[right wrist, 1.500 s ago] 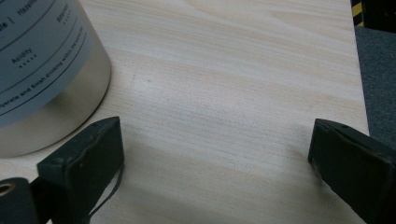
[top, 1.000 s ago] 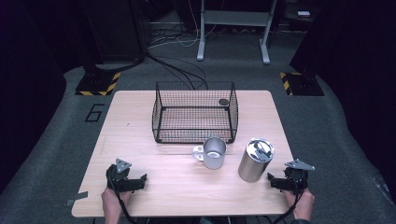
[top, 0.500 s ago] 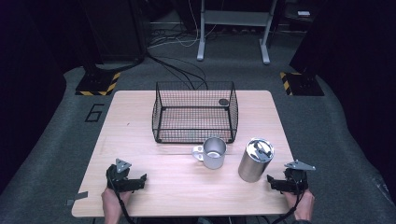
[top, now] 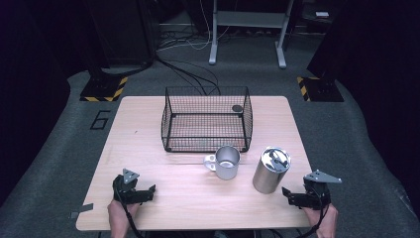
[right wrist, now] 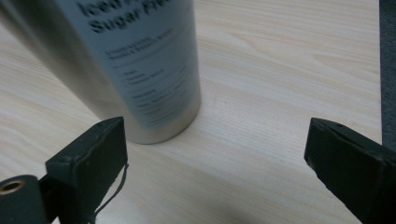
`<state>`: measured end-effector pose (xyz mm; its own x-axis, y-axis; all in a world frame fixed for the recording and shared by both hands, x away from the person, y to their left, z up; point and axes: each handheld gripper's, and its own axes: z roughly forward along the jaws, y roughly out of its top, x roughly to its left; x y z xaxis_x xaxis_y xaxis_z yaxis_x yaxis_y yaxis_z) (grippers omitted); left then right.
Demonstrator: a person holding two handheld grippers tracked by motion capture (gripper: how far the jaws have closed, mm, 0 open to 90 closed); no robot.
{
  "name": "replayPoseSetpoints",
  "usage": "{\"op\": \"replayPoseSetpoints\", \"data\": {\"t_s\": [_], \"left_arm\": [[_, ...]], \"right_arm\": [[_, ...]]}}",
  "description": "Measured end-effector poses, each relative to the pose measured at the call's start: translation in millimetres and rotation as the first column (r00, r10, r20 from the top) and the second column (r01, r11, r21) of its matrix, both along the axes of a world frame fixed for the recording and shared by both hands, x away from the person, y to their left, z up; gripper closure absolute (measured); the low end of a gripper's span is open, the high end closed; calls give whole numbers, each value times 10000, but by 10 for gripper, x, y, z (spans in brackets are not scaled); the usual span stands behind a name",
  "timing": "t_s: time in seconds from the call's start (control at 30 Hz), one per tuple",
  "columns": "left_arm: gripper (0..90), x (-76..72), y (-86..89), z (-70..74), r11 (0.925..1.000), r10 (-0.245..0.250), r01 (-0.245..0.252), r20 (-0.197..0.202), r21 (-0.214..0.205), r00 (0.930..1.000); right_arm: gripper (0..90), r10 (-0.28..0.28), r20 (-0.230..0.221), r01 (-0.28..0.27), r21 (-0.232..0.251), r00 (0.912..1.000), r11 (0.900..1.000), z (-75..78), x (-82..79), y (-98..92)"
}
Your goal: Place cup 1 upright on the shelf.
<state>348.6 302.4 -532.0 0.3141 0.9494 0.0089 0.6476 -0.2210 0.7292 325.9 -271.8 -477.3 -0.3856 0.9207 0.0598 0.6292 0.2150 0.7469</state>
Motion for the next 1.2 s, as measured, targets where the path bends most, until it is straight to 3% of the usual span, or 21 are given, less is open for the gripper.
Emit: {"op": "replayPoseSetpoints", "data": {"t_s": [0.33, 0.6, 0.7, 0.83, 1.2], "left_arm": [[36, -2, -1, 0, 10000, 6, -6, 15, -6, 10000], [37, -3, -5, -1, 10000, 22, -22, 12, -60, 10000], [37, -2, 0, 0, 10000, -11, 11, 16, -2, 10000], [42, -4, -1, 2, 10000, -48, 48, 52, 25, 10000], [45, -6, 0, 3, 10000, -61, 61, 33, 25, 10000]], "right_arm": [[0, 381, 36, -382, 346, 9993, 9987, 186, -82, 103], [0, 795, 372, -820, 703, 9961, 9942, 360, -49, 202], [0, 853, 431, -880, 667, 9954, 9939, 396, -38, 218], [0, 951, 865, -1017, 757, 9917, 9919, 505, -22, 282], [0, 1130, 1091, -1198, 574, 9876, 9911, 655, 101, 392]]}}
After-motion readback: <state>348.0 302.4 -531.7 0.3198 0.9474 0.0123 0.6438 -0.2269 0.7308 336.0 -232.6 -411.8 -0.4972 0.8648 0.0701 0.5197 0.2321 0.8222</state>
